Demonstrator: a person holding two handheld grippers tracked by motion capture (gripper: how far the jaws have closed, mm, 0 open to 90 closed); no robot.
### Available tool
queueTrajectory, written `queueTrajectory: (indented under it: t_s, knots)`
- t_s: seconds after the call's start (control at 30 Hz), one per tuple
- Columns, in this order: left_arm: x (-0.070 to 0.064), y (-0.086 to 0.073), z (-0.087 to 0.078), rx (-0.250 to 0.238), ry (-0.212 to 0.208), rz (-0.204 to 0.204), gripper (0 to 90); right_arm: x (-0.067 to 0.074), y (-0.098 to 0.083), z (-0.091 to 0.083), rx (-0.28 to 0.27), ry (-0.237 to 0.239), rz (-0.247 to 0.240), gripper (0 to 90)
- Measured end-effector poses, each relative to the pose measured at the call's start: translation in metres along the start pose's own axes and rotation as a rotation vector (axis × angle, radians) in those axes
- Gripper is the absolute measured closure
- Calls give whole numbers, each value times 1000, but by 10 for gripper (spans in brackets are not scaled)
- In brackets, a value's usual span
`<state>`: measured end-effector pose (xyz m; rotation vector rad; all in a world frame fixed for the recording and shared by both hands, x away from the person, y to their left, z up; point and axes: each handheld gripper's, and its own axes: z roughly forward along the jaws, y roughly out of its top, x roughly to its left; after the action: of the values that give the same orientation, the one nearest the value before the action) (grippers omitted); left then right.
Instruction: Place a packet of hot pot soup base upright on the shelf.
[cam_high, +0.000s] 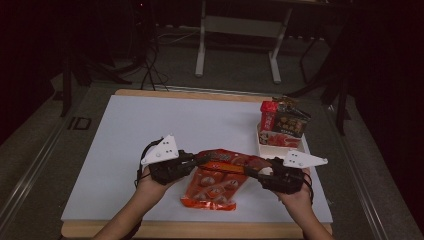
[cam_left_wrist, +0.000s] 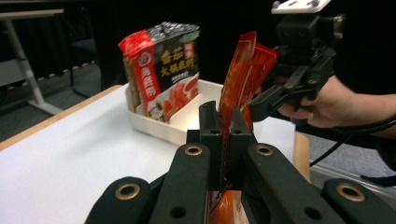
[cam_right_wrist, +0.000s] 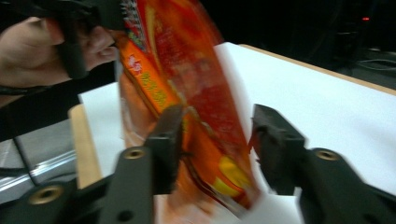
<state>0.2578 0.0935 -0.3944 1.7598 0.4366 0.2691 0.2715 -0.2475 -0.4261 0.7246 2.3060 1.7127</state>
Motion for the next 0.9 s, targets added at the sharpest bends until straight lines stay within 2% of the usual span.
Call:
queueTrajectory:
  t_s: [0.03,0.17,0.23,0.27,0.33,0.5,0.57,0.63,0.73,0.8,0.9]
  knots:
    - [-1,1,0,-7,-5,-5,900,1,1,0,-3,3,-5,620]
    - [-1,4,-1,-30,-20,-26,900,7,7,-5,-28,8,-41,695]
    - [0,5,-1,-43,-24,-35,900,8,10,-9,-54,28,-34,753]
    - [0,5,-1,-47,-25,-42,900,9,12,-11,-61,38,-30,789]
    - [2,6,-2,-54,-25,-55,900,14,16,-12,-53,43,-64,891]
    - [4,8,-6,-84,-17,-54,900,23,28,-15,-26,52,-97,900]
    - [7,10,-7,-92,-30,-63,900,25,34,-17,-24,55,-96,900]
    - [8,12,-9,-107,-42,-54,900,29,41,-20,-24,42,-120,900]
    - [12,15,-11,-122,-72,-75,899,35,51,-23,-25,33,-141,900]
    - [13,17,-12,-124,-74,-74,896,38,56,-24,-19,27,-151,900]
    - [13,19,-13,-141,-76,-64,879,35,63,-25,-20,28,-138,900]
